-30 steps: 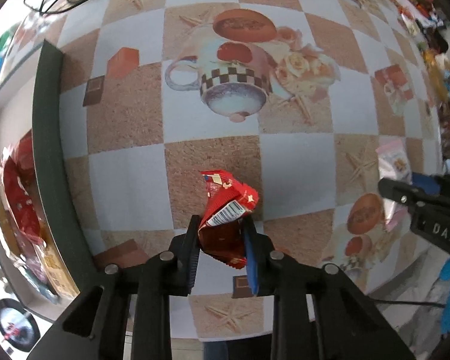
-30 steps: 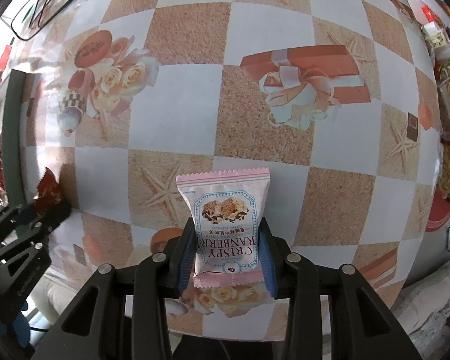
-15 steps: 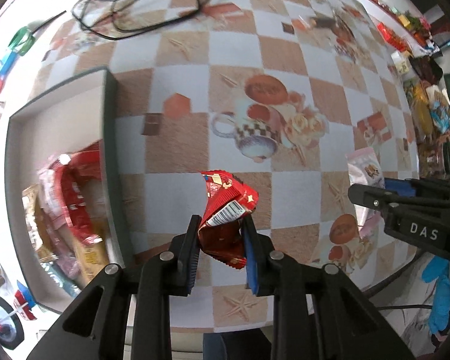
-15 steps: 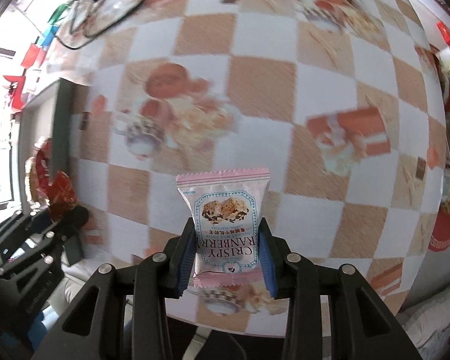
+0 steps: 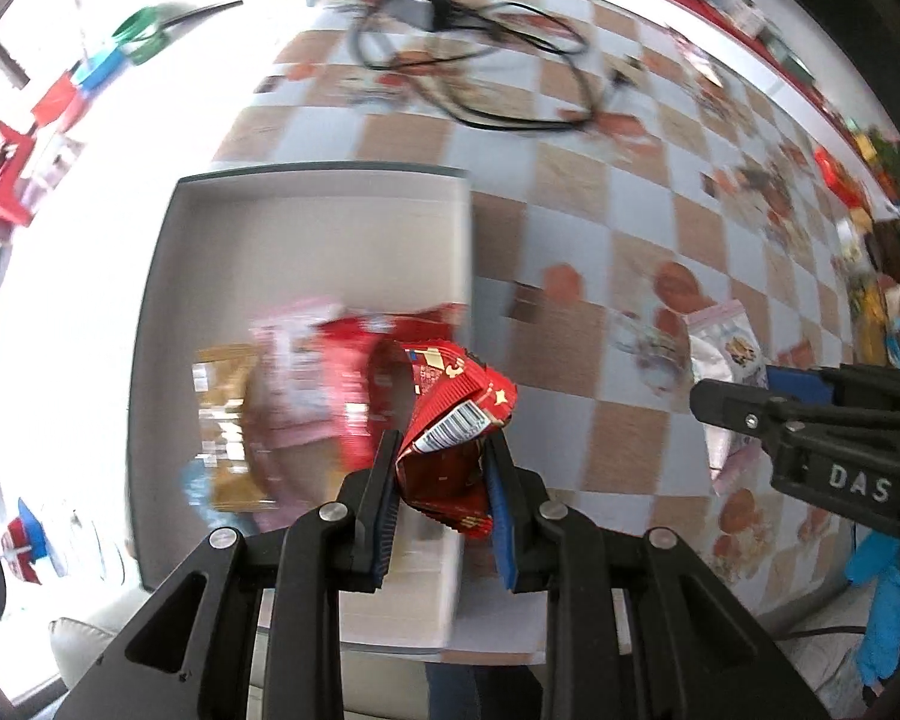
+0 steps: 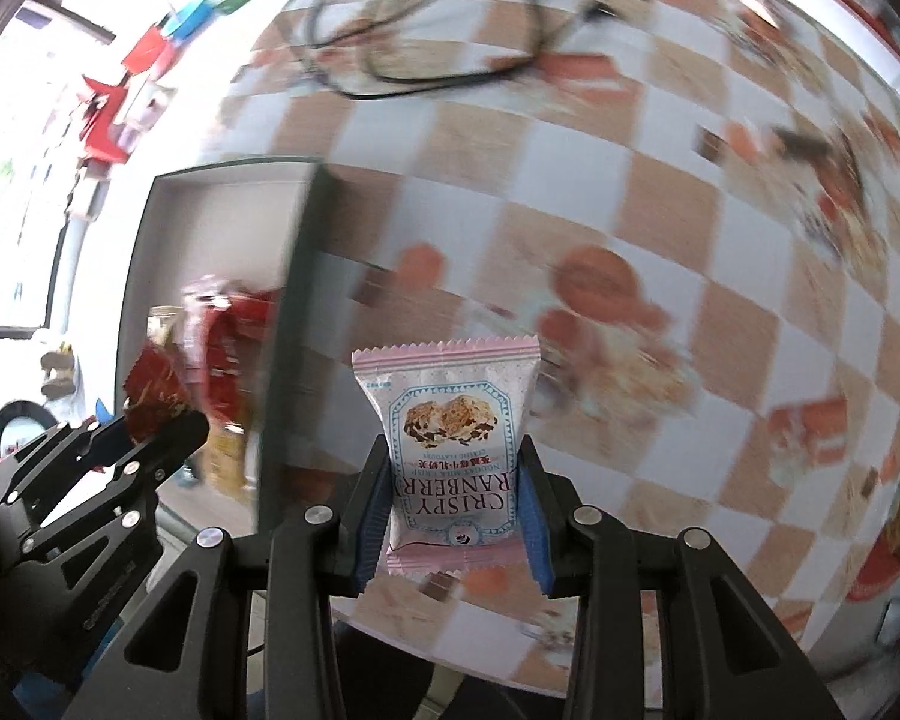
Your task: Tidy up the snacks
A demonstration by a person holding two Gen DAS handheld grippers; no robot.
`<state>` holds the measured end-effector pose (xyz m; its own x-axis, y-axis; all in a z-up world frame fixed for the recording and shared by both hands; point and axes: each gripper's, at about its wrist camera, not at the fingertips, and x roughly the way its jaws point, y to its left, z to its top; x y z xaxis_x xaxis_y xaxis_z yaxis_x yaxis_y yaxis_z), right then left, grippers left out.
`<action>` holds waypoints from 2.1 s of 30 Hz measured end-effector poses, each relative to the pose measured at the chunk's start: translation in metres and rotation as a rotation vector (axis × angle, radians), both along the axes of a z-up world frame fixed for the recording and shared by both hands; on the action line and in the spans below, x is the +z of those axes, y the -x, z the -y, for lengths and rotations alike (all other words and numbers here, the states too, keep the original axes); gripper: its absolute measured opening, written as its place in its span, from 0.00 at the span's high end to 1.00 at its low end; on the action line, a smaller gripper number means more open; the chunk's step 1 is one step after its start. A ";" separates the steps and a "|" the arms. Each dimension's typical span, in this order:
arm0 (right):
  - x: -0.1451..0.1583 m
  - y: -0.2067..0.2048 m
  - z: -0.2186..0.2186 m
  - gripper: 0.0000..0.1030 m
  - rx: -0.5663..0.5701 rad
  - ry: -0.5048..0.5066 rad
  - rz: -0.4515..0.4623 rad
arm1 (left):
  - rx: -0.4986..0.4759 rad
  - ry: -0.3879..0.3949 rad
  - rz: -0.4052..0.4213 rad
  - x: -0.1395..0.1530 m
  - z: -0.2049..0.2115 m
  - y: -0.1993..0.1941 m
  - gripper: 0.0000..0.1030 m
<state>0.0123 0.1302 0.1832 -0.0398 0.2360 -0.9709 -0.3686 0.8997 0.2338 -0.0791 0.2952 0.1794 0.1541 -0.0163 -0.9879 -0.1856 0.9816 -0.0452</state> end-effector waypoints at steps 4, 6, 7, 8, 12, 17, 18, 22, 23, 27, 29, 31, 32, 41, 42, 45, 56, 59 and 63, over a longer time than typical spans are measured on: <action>0.001 0.010 -0.042 0.61 0.074 -0.005 0.001 | 0.054 -0.006 -0.010 -0.004 -0.032 0.012 0.72; 0.002 0.014 -0.058 0.61 0.099 -0.006 -0.003 | 0.077 -0.010 -0.020 -0.007 -0.046 0.017 0.72; 0.001 0.015 -0.069 0.61 0.115 -0.006 -0.005 | 0.085 -0.011 -0.023 -0.008 -0.051 0.019 0.72; 0.001 0.016 -0.078 0.61 0.125 -0.006 -0.005 | 0.094 -0.013 -0.026 -0.009 -0.057 0.021 0.72; 0.000 0.015 -0.107 0.61 0.150 -0.015 -0.007 | 0.134 -0.013 -0.041 -0.016 -0.074 0.023 0.72; -0.003 0.009 -0.138 0.61 0.172 -0.012 -0.002 | 0.161 -0.008 -0.063 -0.027 -0.088 0.023 0.72; -0.004 0.008 -0.143 0.61 0.170 -0.010 -0.001 | 0.166 -0.007 -0.065 -0.030 -0.090 0.021 0.72; -0.009 -0.001 -0.159 0.61 0.165 -0.001 0.002 | 0.175 0.006 -0.077 -0.038 -0.095 0.017 0.72; -0.010 -0.002 -0.161 0.61 0.165 0.002 0.002 | 0.171 0.010 -0.076 -0.039 -0.095 0.016 0.71; -0.019 -0.003 -0.166 0.61 0.167 0.011 -0.023 | 0.151 -0.003 -0.063 -0.040 -0.092 0.014 0.64; -0.020 -0.002 -0.167 0.60 0.170 0.016 -0.026 | 0.147 -0.006 -0.048 -0.038 -0.091 0.015 0.42; -0.021 -0.003 -0.167 0.58 0.172 0.021 -0.028 | 0.152 -0.018 -0.029 -0.035 -0.092 0.016 0.28; -0.022 -0.003 -0.168 0.57 0.173 0.022 -0.028 | 0.157 -0.024 -0.023 -0.035 -0.092 0.016 0.23; -0.017 -0.001 -0.167 0.23 0.185 0.043 -0.007 | 0.147 -0.085 -0.076 -0.040 -0.090 0.015 0.15; -0.015 0.000 -0.166 0.15 0.185 0.039 0.003 | 0.140 -0.088 -0.076 -0.039 -0.088 0.015 0.15; -0.009 0.002 -0.163 0.15 0.199 0.039 0.026 | 0.123 -0.107 -0.061 -0.036 -0.082 0.015 0.15; -0.002 0.010 -0.146 0.00 0.179 0.060 0.047 | 0.137 -0.117 -0.081 -0.031 -0.081 0.017 0.15; 0.001 0.015 -0.145 0.00 0.193 0.080 0.063 | 0.136 -0.119 -0.089 -0.030 -0.081 0.023 0.15; 0.006 0.024 -0.145 0.00 0.222 0.090 0.086 | 0.134 -0.128 -0.092 -0.030 -0.082 0.030 0.15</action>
